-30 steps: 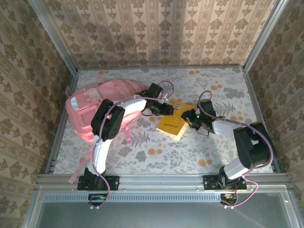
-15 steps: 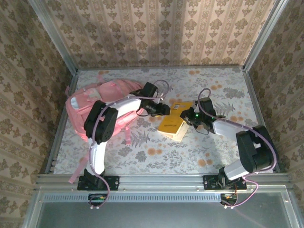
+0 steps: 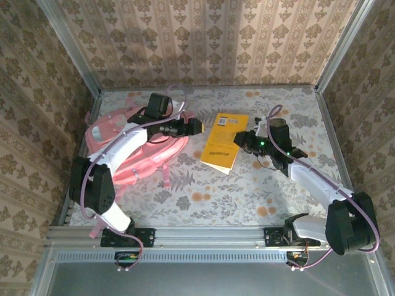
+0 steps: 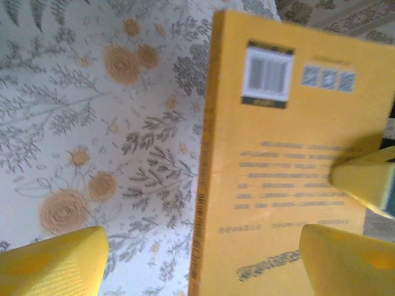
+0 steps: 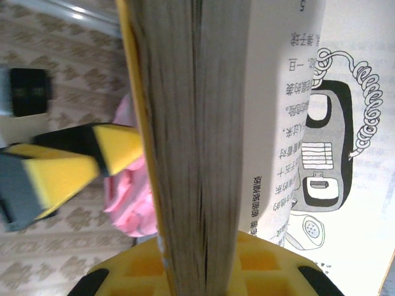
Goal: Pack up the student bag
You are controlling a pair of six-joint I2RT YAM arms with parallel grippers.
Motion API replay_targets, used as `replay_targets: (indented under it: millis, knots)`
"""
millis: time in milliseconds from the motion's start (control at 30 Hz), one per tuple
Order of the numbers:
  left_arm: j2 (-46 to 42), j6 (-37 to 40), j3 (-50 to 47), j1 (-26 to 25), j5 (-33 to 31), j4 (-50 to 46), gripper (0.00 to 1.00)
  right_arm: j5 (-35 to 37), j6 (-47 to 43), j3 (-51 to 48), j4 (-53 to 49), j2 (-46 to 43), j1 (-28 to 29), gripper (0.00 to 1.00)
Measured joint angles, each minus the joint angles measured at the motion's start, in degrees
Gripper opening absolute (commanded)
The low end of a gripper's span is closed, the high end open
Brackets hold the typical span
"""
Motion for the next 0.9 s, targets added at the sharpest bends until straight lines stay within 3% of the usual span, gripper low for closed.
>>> replay_targets:
  millis: [233,367,467,633,700,767,800,833,900]
  knots:
    - [-0.81,-9.14,-8.44,0.0,13.07,14.86,0.83,-6.71,0.76,1.14,5.95,-1.38,1.75,0.0]
    - [-1.22,-14.84,-10.6,-0.13,17.42,23.96,0.75,-8.85,2.23,1.14,8.81,-1.38,2.43,0.0]
    - [-1.77,-18.88,-11.82,-0.13,19.65,30.51,0.61,-9.22,2.45,1.14,9.51,-1.38,2.73,0.0]
    - [-2.8,-21.68,-12.63,-0.07,21.35,35.47,0.24,-8.92,1.77,1.18,8.72,-1.38,2.78,0.0]
    - [-3.02,-22.05,-12.72,0.0,21.73,35.93,0.14,-8.57,1.29,1.44,7.61,-1.38,2.75,0.01]
    - [-3.23,-22.18,-12.74,0.0,22.01,36.17,0.05,-8.17,0.59,1.46,6.71,-1.38,2.71,0.13]
    - [-3.32,-22.14,-12.74,-0.02,22.08,36.2,0.0,-7.93,0.44,1.57,6.29,-1.38,2.73,0.27]
    - [-3.34,-22.32,-12.74,-0.02,22.1,36.2,0.0,-7.82,0.33,1.79,5.81,-1.38,2.73,0.4]
    - [-3.5,-22.29,-12.74,0.0,22.12,36.22,0.0,-6.6,-0.33,2.38,4.26,-1.4,2.73,0.55]
